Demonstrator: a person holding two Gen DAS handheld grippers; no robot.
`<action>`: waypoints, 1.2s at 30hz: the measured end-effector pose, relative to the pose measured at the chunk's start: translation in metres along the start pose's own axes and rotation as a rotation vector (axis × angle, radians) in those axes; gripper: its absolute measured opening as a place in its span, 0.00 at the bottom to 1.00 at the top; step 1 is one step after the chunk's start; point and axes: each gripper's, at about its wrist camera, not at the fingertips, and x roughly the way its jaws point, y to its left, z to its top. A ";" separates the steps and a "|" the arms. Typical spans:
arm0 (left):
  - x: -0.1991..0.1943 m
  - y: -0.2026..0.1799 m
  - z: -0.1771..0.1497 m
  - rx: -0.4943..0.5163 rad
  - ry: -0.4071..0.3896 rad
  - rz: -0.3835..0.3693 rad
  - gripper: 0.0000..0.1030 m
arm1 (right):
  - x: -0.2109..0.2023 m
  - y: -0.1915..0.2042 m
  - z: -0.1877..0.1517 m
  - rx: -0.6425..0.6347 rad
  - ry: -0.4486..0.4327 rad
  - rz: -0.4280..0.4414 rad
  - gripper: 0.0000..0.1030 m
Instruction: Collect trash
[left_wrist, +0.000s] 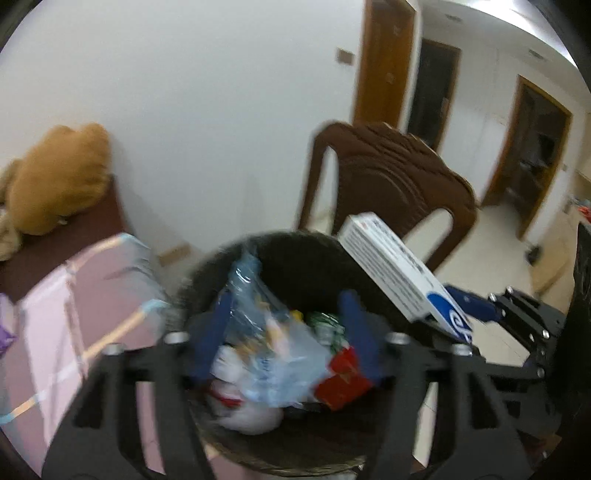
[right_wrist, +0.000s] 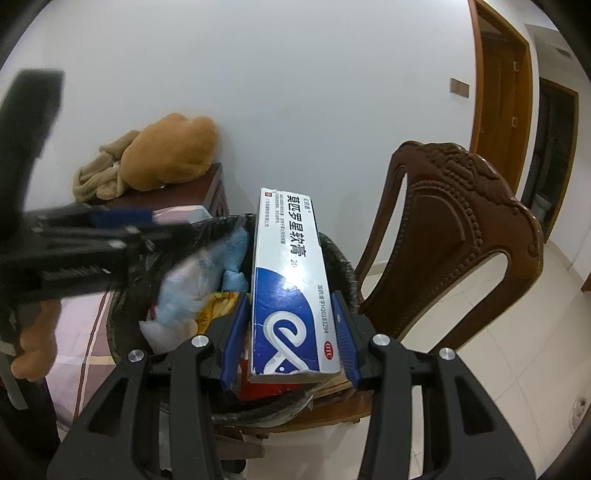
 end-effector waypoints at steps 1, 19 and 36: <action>-0.006 0.003 0.001 -0.002 -0.013 0.018 0.66 | 0.001 0.003 0.001 -0.003 0.002 0.002 0.43; -0.068 0.061 -0.055 -0.151 -0.018 0.359 0.84 | 0.030 0.038 0.006 0.046 0.094 -0.062 0.79; -0.138 0.078 -0.121 -0.270 -0.075 0.480 0.97 | -0.053 0.101 -0.028 0.049 -0.094 -0.133 0.97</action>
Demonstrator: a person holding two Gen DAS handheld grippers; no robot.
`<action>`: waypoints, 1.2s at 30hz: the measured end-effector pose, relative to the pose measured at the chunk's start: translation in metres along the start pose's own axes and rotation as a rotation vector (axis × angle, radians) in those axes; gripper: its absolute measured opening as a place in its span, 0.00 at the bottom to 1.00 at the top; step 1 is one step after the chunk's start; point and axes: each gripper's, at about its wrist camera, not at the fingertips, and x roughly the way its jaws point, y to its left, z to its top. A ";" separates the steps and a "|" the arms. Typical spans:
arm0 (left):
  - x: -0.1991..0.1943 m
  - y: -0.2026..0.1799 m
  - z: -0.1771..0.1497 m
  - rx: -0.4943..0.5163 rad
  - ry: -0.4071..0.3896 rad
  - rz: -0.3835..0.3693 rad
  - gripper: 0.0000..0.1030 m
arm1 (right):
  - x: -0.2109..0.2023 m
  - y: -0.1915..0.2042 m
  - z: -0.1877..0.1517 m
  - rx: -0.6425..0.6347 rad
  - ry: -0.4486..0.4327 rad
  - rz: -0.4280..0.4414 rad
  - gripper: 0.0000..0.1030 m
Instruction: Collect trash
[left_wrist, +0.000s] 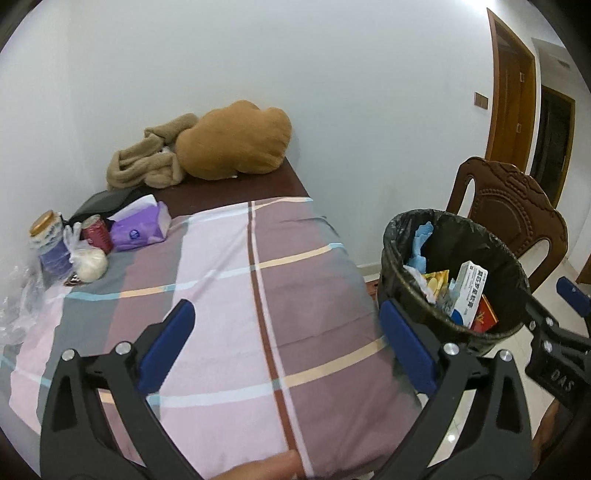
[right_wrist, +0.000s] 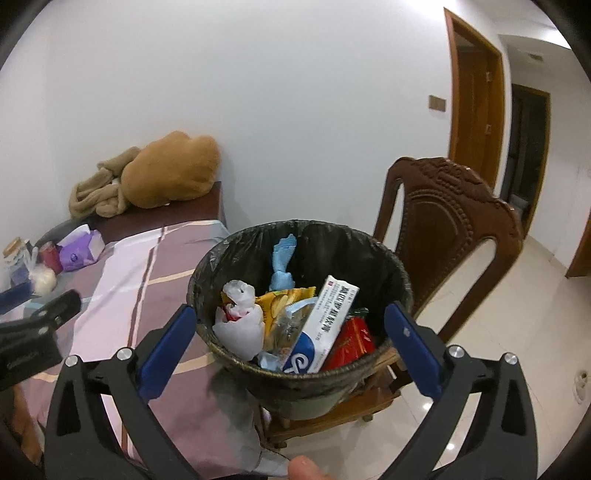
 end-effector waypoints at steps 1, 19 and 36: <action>-0.003 0.001 -0.003 0.006 -0.004 0.001 0.97 | -0.001 0.002 0.000 -0.007 -0.002 -0.008 0.97; -0.040 0.014 -0.030 0.006 -0.013 -0.005 0.97 | -0.011 0.027 -0.010 -0.082 0.026 0.009 0.97; -0.047 0.017 -0.030 0.014 -0.052 0.007 0.97 | -0.029 0.020 -0.014 -0.052 -0.018 0.035 0.97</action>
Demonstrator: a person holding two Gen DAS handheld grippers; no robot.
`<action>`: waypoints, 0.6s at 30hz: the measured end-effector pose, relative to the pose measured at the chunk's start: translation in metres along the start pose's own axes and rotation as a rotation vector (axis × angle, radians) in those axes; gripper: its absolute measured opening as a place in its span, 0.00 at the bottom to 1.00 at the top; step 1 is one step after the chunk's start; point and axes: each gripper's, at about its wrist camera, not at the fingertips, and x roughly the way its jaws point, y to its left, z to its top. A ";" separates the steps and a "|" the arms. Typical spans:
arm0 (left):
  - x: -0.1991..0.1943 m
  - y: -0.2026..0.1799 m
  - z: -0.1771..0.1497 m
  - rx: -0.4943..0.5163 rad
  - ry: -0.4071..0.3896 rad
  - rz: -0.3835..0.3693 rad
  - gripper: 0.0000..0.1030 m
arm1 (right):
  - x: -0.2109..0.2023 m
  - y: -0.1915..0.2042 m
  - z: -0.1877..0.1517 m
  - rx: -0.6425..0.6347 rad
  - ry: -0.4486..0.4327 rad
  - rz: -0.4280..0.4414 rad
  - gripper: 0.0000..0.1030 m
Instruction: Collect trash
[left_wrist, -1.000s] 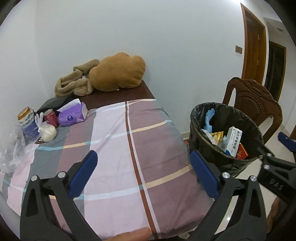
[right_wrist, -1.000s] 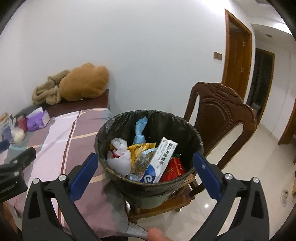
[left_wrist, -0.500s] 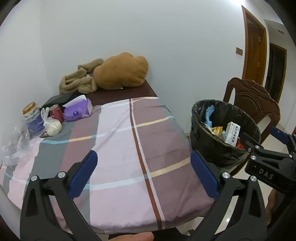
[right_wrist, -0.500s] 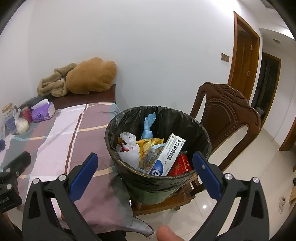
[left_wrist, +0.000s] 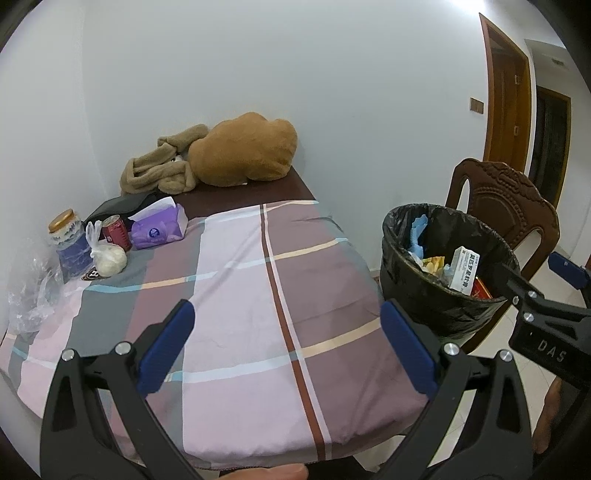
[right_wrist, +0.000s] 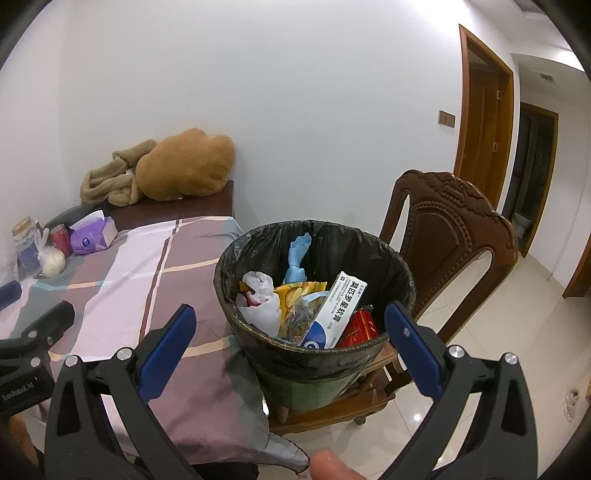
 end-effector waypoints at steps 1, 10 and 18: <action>-0.001 0.000 0.000 0.002 -0.005 0.001 0.97 | -0.001 -0.001 -0.001 0.001 0.000 0.003 0.97; -0.004 0.002 -0.001 0.007 -0.011 0.001 0.97 | -0.002 -0.003 -0.001 0.006 -0.001 0.007 0.97; -0.006 -0.001 -0.002 0.011 -0.014 0.000 0.97 | -0.009 -0.003 -0.003 0.011 -0.022 0.024 0.97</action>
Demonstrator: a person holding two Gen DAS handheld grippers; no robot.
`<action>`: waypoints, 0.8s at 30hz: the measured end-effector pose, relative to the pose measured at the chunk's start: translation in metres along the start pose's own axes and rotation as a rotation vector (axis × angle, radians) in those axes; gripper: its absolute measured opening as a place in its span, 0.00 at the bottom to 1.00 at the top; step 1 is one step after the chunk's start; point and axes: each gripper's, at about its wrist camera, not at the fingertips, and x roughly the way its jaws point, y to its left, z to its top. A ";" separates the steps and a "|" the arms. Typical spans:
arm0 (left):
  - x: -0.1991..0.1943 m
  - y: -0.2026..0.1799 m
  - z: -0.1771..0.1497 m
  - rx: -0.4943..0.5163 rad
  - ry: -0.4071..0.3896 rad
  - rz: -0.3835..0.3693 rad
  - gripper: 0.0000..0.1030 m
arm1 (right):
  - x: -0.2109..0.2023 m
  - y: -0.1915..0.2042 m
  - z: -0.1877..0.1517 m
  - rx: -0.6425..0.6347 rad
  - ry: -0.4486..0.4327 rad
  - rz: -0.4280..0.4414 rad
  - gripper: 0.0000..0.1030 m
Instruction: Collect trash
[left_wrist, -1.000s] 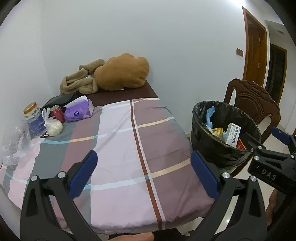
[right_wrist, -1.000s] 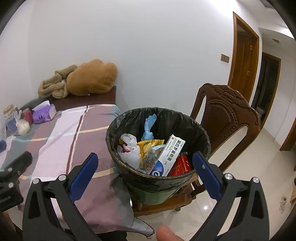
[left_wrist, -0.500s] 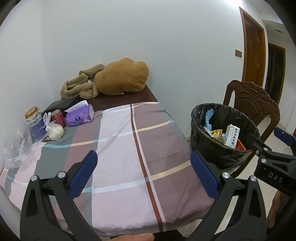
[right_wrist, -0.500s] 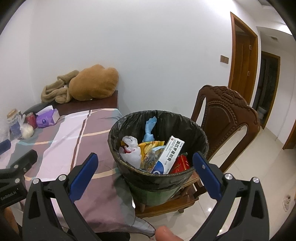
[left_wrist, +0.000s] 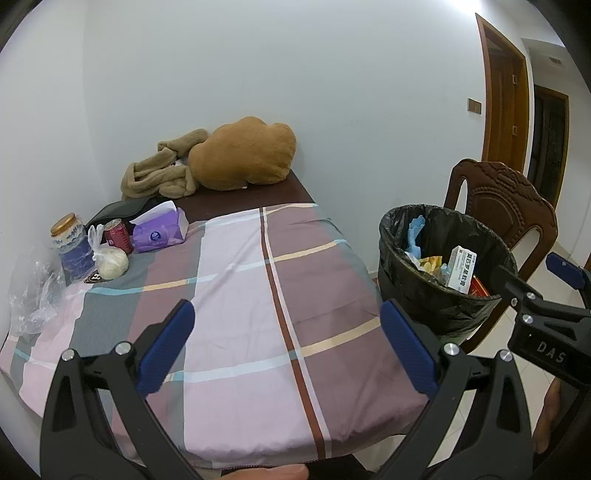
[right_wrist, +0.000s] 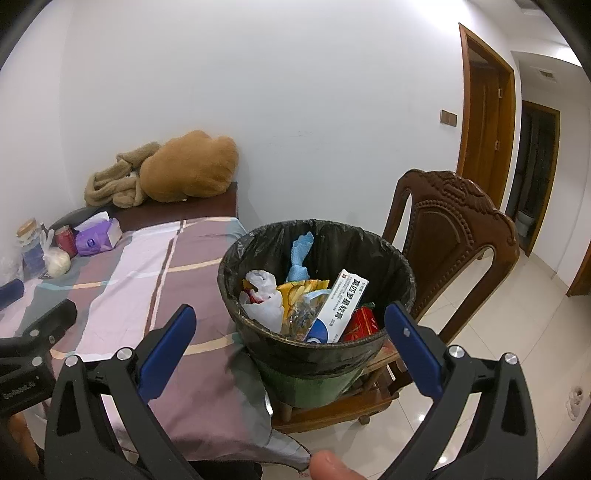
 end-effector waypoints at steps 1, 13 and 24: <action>0.000 0.000 0.000 0.000 -0.001 0.004 0.97 | -0.001 0.000 0.000 0.002 -0.002 0.002 0.97; 0.000 -0.001 -0.001 0.005 0.001 0.001 0.97 | -0.003 0.001 -0.001 0.001 0.008 0.001 0.97; -0.001 -0.002 -0.004 0.013 0.002 -0.005 0.97 | 0.000 0.002 -0.002 -0.002 0.016 0.000 0.97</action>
